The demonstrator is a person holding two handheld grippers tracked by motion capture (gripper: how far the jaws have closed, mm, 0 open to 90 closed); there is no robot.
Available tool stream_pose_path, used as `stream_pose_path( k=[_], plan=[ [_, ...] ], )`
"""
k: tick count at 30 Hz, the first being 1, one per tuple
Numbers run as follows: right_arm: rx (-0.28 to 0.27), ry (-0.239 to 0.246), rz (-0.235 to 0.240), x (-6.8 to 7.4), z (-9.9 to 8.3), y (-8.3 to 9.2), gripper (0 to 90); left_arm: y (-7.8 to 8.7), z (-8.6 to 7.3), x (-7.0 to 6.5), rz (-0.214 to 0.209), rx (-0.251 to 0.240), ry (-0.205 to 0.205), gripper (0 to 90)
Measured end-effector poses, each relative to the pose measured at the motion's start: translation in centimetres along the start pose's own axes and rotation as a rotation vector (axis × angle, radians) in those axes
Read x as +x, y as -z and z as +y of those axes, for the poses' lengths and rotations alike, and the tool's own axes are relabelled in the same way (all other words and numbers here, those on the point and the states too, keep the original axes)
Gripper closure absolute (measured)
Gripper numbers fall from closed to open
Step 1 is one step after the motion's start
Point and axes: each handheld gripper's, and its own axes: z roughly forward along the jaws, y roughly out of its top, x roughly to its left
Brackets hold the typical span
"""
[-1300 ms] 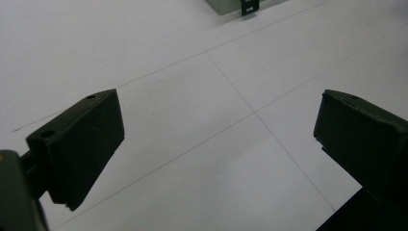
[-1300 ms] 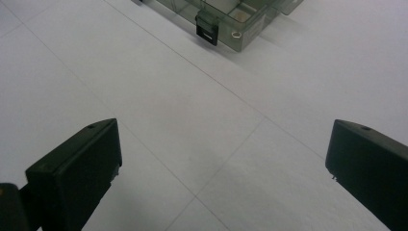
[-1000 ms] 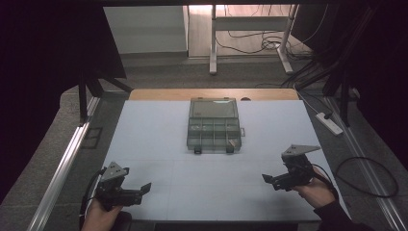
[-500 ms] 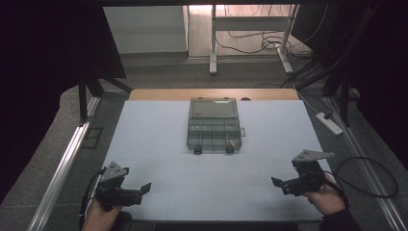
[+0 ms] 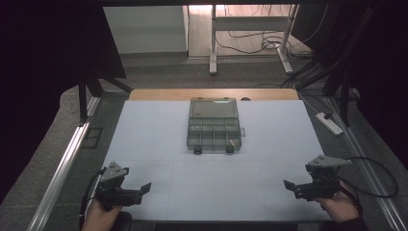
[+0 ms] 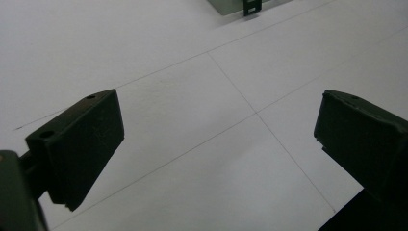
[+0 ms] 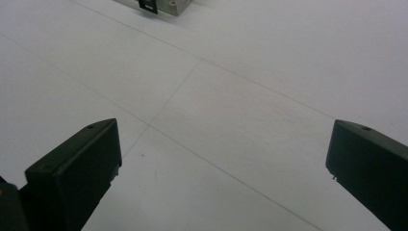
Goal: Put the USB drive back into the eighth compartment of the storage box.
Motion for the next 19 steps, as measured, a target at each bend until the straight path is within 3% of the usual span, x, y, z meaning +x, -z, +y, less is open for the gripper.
stream_pose_path(
  k=[19],
  plan=[
    [0.017,-0.064,-0.063,-0.5,-2.1,1.7,0.0,0.0,0.0,0.0,0.0,-0.003,0.003,3.3]
  ],
)
